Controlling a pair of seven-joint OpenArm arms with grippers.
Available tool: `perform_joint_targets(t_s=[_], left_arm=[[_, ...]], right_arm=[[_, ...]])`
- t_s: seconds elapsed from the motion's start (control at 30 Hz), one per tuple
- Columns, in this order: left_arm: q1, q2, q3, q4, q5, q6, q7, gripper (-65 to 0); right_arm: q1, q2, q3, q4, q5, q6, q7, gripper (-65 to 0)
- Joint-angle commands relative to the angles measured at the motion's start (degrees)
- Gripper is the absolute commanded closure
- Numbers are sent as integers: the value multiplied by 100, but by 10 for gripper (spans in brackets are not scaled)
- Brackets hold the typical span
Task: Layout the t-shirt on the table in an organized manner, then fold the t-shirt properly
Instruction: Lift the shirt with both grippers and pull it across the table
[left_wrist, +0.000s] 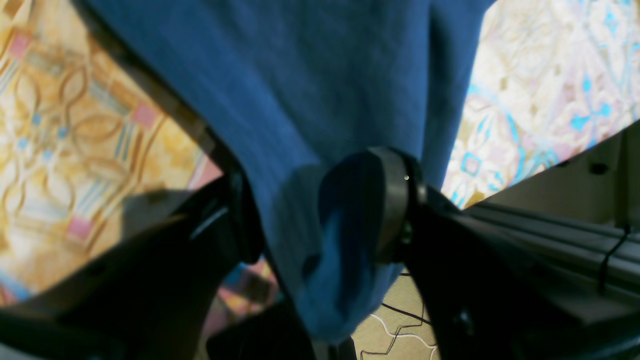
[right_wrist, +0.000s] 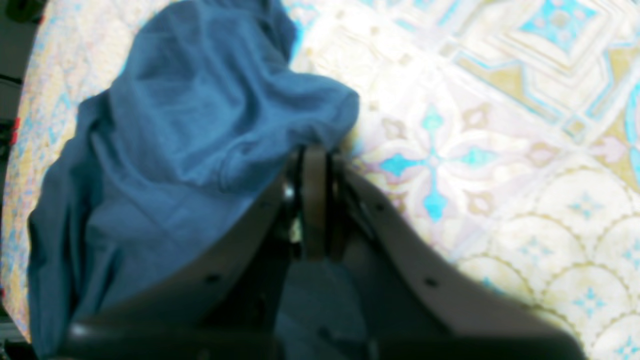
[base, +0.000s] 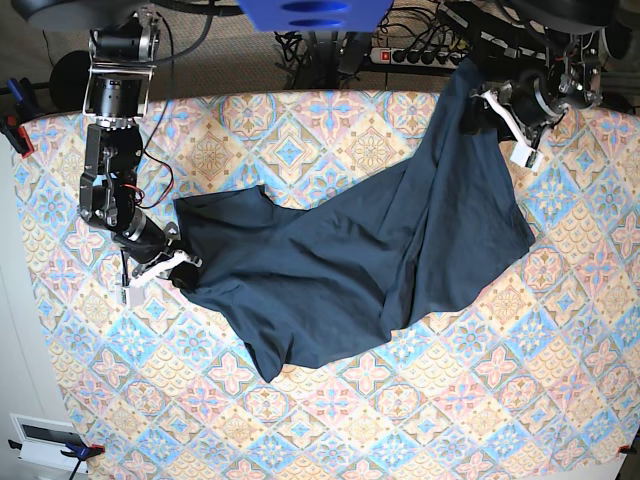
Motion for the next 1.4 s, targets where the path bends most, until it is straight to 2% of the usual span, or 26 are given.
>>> perform_joint_targets(t_s=[0.0,0.07,0.2,0.23,0.3,0.37,0.5,0.7,0.83,1.0,1.1,1.17,1.37], left_arm=[[19,15,151,-88,208,44,345,-276],[11,15,195,-71,173,27,345,-231],[-25,15,151,386,67,18,327,-16],[-33,15,37,492,6,27,327,0],[-165,15,-447,703,-188,27,362,-14],[-297,15,-895,791,-531,27,380,0],[-728,-11,-1686,764,-1208,44,503,0],[-1853,182,-2425,782,-1550,62,1391,0],[-2583,437,-2926,782,-1550,71,1918,0],[-3304,481,-2961,782,-1550,71,2033,0],[-3796,578,-2952,685,-1506,71,2033,0],[-4244,578,-2794,386,-1357,71,2024,0],[-5985,578,-2469,-748,-706,79,2024,0]], right_arm=[[125,78,36,112,60,52,126,0],[125,78,36,112,60,52,126,0],[125,78,36,121,60,52,126,0],[125,78,36,121,60,52,126,0],[125,78,36,121,60,52,135,0],[125,78,89,183,60,52,162,0],[89,78,485,622,86,61,126,0],[116,78,634,930,983,61,126,0],[107,78,933,930,1080,61,126,0],[467,96,1012,886,1080,166,126,0],[801,315,994,789,1088,773,126,0],[1074,438,986,464,1088,1001,126,0],[2401,570,572,-450,1088,1001,126,0]])
